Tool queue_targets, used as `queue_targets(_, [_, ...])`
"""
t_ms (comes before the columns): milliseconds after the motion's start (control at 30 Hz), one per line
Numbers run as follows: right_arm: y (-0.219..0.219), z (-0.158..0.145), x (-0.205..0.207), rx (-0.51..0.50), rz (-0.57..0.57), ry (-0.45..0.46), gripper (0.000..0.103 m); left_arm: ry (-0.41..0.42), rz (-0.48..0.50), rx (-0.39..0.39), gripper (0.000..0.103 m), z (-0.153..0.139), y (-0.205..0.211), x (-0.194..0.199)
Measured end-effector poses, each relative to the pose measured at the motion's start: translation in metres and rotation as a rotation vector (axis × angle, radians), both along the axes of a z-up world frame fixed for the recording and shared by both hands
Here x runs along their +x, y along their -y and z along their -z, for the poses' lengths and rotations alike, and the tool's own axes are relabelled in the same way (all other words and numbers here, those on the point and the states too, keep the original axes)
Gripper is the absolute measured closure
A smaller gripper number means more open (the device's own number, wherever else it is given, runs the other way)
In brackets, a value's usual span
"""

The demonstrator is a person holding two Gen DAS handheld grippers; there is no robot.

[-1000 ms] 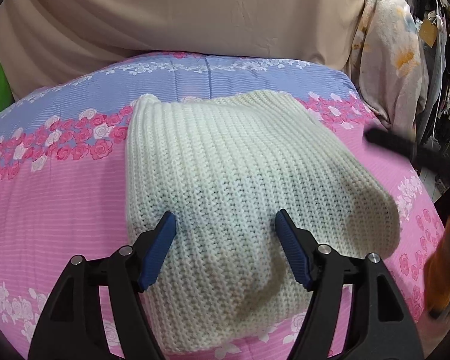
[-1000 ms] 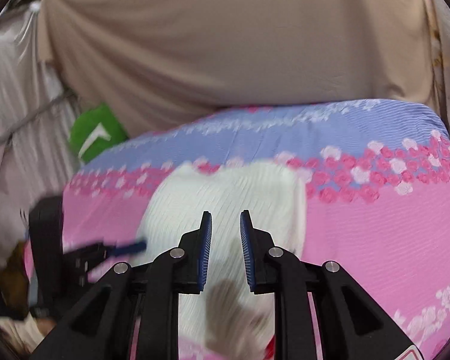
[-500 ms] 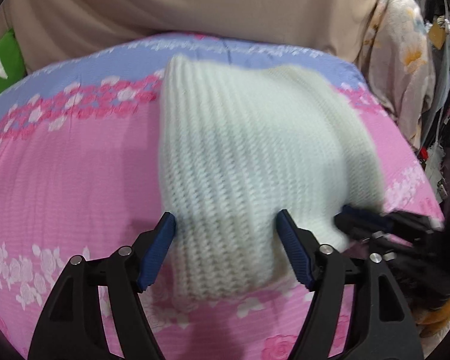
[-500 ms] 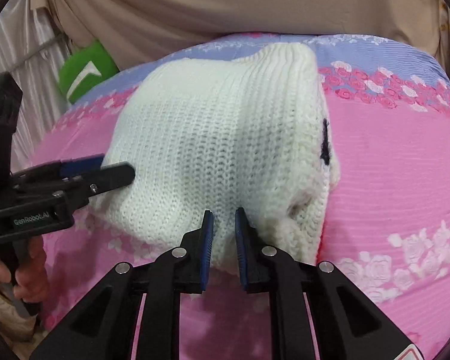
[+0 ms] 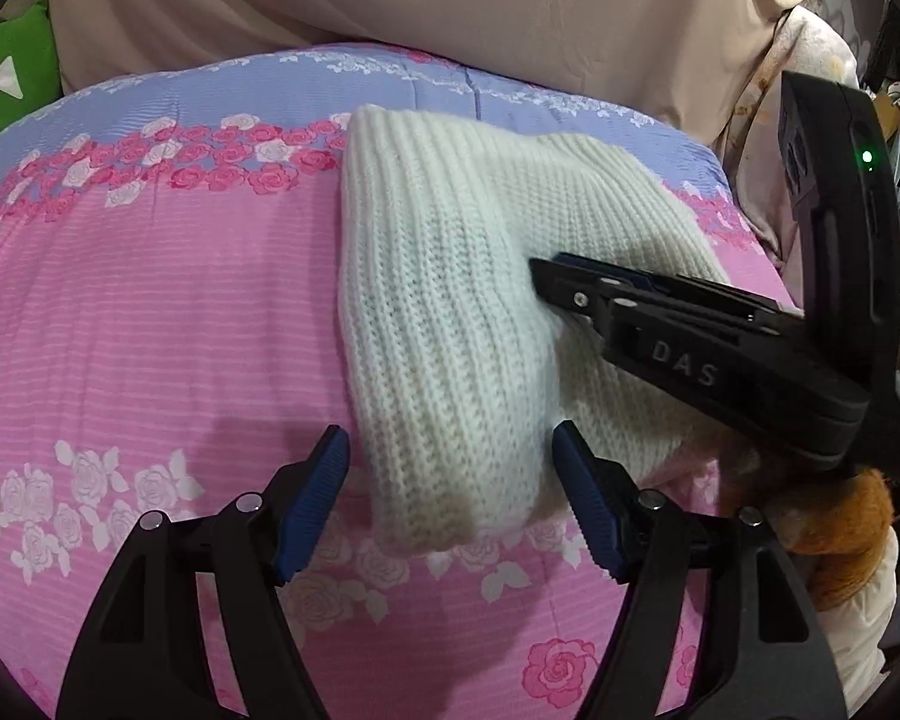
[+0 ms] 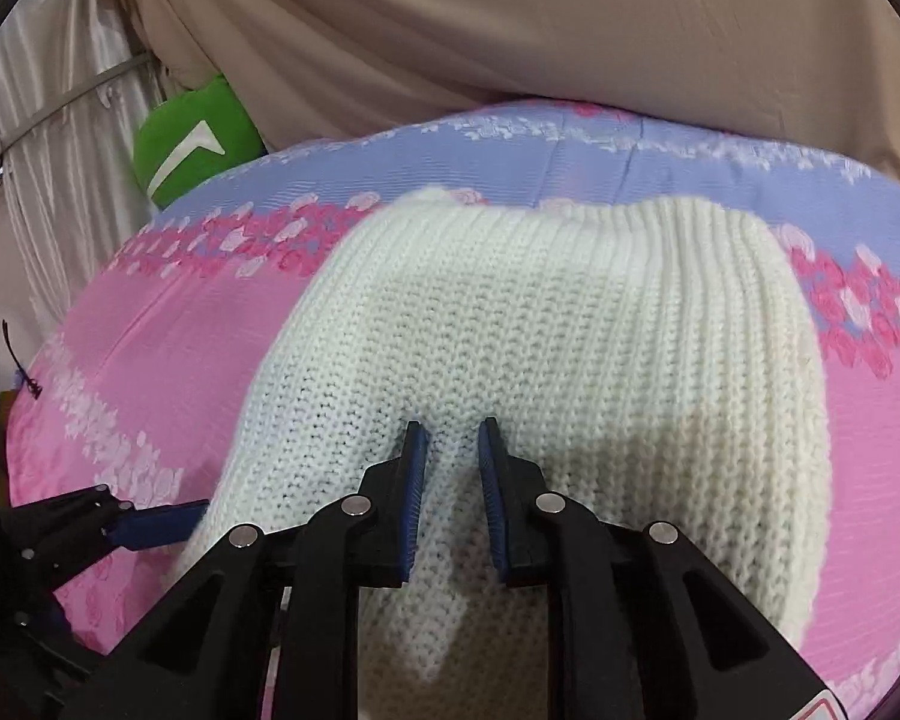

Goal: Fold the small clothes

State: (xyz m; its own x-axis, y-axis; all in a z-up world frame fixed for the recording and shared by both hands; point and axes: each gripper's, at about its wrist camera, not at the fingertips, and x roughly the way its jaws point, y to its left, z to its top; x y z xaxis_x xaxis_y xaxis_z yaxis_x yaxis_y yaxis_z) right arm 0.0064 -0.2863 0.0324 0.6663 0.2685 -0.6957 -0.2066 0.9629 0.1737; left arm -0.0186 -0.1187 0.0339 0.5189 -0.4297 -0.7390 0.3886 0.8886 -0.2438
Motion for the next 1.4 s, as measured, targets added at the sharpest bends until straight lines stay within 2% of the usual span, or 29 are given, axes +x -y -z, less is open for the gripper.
queue_targets(33, [0.005,-0.009,-0.008,0.026,0.007,0.023,0.085,0.007,-0.006,-0.007,0.035,-0.004,-0.004,-0.001])
queue_targets(100, [0.023,-0.027,-0.032,0.078,0.044,0.103,0.071,0.015,-0.015,-0.03,0.035,-0.012,-0.012,0.0])
queue_targets(133, [0.04,-0.032,-0.045,0.103,0.092,0.144,0.048,0.019,-0.018,-0.046,0.035,-0.016,-0.016,0.0])
queue_targets(167, [0.053,-0.035,-0.054,0.12,0.133,0.168,0.033,0.026,-0.021,-0.063,0.034,-0.021,-0.019,0.001])
queue_targets(200, [0.068,-0.034,-0.062,0.141,0.179,0.178,0.032,0.033,-0.022,-0.074,0.033,-0.025,-0.02,0.002])
queue_targets(333, [0.114,-0.008,-0.054,0.345,0.241,0.079,0.031,0.066,-0.002,-0.097,0.031,-0.038,-0.006,0.012])
queue_targets(400, [0.119,0.008,-0.034,0.383,0.217,0.017,0.033,0.076,0.021,-0.092,0.031,-0.039,0.012,0.02])
queue_targets(467, [0.112,0.015,-0.019,0.339,0.205,-0.041,0.068,0.068,0.031,-0.072,0.031,-0.036,0.029,0.028])
queue_targets(500, [0.107,0.007,-0.022,0.322,0.193,-0.01,0.071,0.066,0.03,-0.061,0.031,-0.035,0.034,0.032])
queue_targets(533, [0.103,-0.006,-0.031,0.317,0.173,0.049,0.08,0.069,0.02,-0.048,0.031,-0.035,0.037,0.034])
queue_targets(567, [0.101,-0.023,-0.043,0.319,0.155,0.114,0.081,0.081,0.019,-0.048,0.031,-0.037,0.038,0.034])
queue_targets(633, [0.101,-0.041,-0.061,0.327,0.148,0.214,0.081,0.092,0.02,-0.045,0.031,-0.038,0.037,0.034])
queue_targets(667, [0.104,-0.037,-0.062,0.333,0.157,0.207,0.081,0.096,0.024,-0.038,0.031,-0.036,0.037,0.035])
queue_targets(700, [0.108,-0.022,-0.054,0.324,0.172,0.156,0.081,0.094,0.025,-0.024,0.031,-0.033,0.039,0.036])
queue_targets(767, [0.111,0.026,-0.031,0.264,0.23,0.008,0.08,0.103,0.013,0.034,0.031,-0.024,0.046,0.038])
queue_targets(800, [0.117,0.035,-0.033,0.331,0.225,0.035,0.08,0.119,0.01,0.066,0.031,-0.021,0.05,0.037])
queue_targets(833, [0.121,0.032,-0.036,0.366,0.227,0.025,0.08,0.145,-0.003,0.114,0.031,-0.018,0.055,0.035])
queue_targets(900, [0.124,0.013,-0.045,0.366,0.267,0.052,0.078,0.168,0.001,0.148,0.03,-0.017,0.06,0.031])
queue_targets(967, [0.119,-0.009,-0.062,0.331,0.284,0.128,0.078,0.176,-0.002,0.168,0.029,-0.017,0.062,0.029])
queue_targets(1033, [0.114,-0.019,-0.071,0.302,0.291,0.166,0.078,0.174,-0.004,0.166,0.028,-0.016,0.062,0.029])
queue_targets(1100, [0.108,-0.006,-0.064,0.214,0.309,0.132,0.078,0.174,-0.01,0.165,0.027,-0.016,0.062,0.029])
queue_targets(1133, [0.109,0.01,-0.055,0.171,0.319,0.082,0.078,0.176,-0.013,0.167,0.026,-0.015,0.063,0.03])
queue_targets(1167, [0.11,0.028,-0.046,0.18,0.303,0.038,0.069,0.178,-0.014,0.171,0.026,-0.015,0.064,0.03])
queue_targets(1200, [0.114,0.033,-0.048,0.235,0.303,0.046,0.067,0.181,-0.017,0.179,0.025,-0.015,0.064,0.029])
queue_targets(1300, [0.119,0.018,-0.059,0.243,0.327,0.075,0.065,0.18,-0.018,0.183,0.025,-0.016,0.065,0.029])
queue_targets(1367, [0.119,0.011,-0.063,0.249,0.329,0.086,0.057,0.169,-0.03,0.166,0.025,-0.02,0.06,0.029])
queue_targets(1400, [0.118,0.011,-0.064,0.251,0.325,0.082,0.056,0.161,-0.045,0.155,0.02,-0.022,0.056,0.029])
